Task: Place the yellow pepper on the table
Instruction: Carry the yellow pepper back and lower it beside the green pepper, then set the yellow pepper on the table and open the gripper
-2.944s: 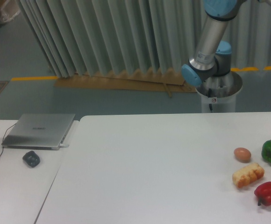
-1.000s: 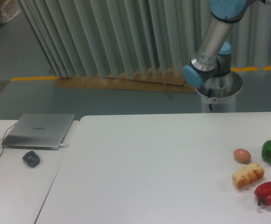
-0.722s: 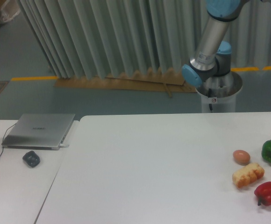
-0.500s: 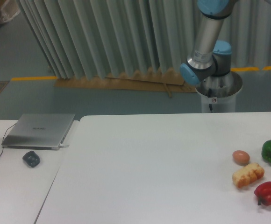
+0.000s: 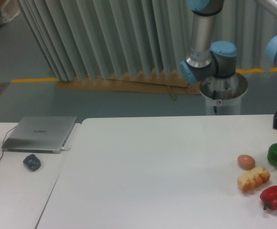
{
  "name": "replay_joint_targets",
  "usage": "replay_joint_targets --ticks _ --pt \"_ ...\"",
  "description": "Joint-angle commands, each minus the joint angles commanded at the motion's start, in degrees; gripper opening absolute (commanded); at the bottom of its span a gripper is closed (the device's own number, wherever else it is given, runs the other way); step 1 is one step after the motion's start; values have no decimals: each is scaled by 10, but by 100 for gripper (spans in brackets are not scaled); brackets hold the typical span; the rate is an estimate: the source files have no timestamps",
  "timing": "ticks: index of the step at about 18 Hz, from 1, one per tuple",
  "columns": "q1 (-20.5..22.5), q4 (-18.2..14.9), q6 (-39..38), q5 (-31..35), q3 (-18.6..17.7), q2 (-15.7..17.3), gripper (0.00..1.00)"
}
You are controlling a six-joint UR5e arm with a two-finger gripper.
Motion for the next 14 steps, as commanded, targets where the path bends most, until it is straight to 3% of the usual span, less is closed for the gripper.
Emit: replay_joint_targets --ticks 12,13,14 --pt "7 24 17 4 -2 -20 39" --pt "6 25 16 4 -5 -20 44" --pt "3 27 15 5 -6 -19 59"
